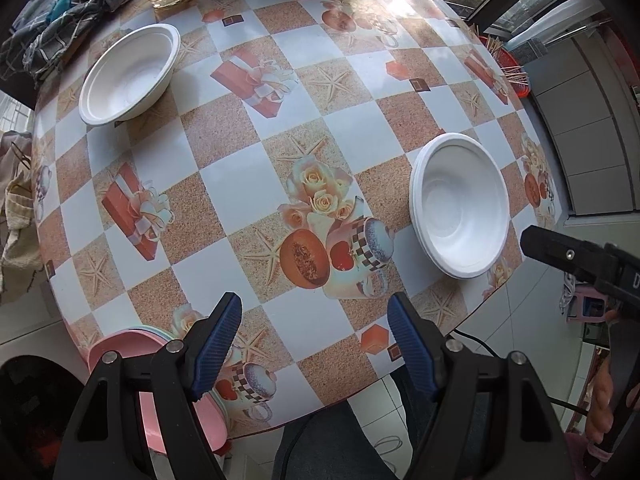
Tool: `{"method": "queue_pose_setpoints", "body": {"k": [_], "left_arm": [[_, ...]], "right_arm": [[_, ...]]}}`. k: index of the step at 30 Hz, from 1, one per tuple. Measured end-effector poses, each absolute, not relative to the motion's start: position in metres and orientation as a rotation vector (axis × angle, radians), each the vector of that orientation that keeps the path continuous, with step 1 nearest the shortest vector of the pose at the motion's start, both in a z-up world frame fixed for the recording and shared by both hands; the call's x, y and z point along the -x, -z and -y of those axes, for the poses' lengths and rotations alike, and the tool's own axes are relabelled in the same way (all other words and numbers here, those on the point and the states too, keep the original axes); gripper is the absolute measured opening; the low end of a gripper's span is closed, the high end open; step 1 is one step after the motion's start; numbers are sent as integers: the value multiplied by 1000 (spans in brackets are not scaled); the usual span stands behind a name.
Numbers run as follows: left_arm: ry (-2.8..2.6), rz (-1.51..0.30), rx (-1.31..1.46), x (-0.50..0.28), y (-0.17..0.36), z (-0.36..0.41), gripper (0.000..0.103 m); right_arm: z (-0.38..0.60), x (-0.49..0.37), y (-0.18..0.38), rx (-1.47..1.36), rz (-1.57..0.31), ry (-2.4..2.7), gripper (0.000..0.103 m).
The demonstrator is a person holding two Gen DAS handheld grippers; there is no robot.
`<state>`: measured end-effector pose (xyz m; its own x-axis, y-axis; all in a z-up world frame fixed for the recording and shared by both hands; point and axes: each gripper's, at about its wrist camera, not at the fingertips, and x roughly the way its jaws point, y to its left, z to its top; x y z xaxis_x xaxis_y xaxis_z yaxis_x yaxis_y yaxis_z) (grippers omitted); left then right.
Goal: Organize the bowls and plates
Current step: 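Move both grippers to the rim of a third white bowl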
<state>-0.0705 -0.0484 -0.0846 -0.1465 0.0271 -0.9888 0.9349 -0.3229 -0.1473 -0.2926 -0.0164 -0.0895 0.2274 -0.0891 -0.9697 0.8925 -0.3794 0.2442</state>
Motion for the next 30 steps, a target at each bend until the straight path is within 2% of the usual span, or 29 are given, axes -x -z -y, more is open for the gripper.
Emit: {"method": "queue_pose_setpoints", "body": {"k": [12,17,24,30], "left_arm": [[1671,-941,-1596,123,83,41,78],[1695,-858,-1696,142,89,31,78],[1684,-856,-1702,143,93,35,78],[1660,-936,-1577,121,85,52,78]], "right_arm": [[-11,271,22,-1370,-572,1306,103],[-23,272,12,-1349,-521,1324,103],[-42,286,22,-1433,-493,1388,103],[-35,277,23,-1431,-517,1382,103]]}}
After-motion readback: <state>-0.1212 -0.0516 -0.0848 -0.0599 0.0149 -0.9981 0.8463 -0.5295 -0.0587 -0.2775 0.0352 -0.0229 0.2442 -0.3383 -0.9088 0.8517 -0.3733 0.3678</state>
